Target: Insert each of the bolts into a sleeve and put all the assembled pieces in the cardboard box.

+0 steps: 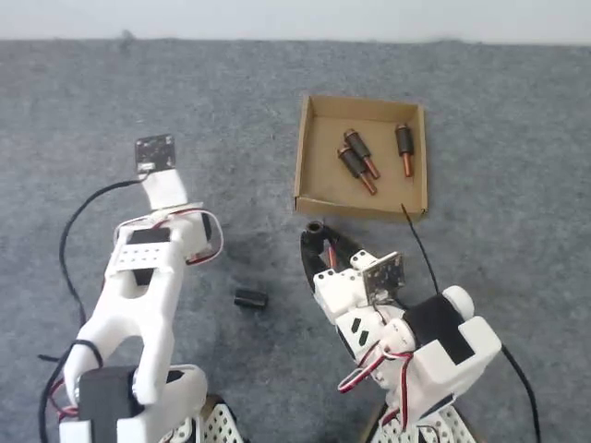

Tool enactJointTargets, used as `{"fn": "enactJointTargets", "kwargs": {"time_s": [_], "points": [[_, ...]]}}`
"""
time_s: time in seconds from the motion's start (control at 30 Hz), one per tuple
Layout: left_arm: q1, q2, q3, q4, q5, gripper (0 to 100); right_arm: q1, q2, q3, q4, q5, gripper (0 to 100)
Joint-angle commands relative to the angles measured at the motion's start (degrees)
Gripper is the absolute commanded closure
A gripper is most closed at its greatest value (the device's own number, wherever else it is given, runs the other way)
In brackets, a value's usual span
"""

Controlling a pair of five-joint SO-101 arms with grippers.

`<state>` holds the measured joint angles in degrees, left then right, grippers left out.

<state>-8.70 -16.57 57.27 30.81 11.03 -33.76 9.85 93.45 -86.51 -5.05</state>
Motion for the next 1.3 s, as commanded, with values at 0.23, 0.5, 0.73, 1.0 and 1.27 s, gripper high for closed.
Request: {"fn": "enactJointTargets", "kwargs": {"time_s": [0.23,0.5,0.73,1.0,1.27], "points": [[10.3,-3.2,-3.6,-12.1,0.4,99,-0.7,-0.1,1.2,0.0,4.1,99.2],[10.5,-3.2,-3.4,-21.5,0.5,99,-0.7,-0.1,1.2,0.0,4.1,99.2],[14.1,-3.2,-3.4,-21.5,0.5,99,-0.6,0.0,1.1,0.1,4.1,99.2],[18.8,-9.1,-3.1,-21.2,2.1,99,-0.6,0.0,1.1,0.1,4.2,99.2],[23.2,-23.3,4.5,-21.4,11.3,99,-0.6,0.0,1.0,0.1,4.2,99.2]]}}
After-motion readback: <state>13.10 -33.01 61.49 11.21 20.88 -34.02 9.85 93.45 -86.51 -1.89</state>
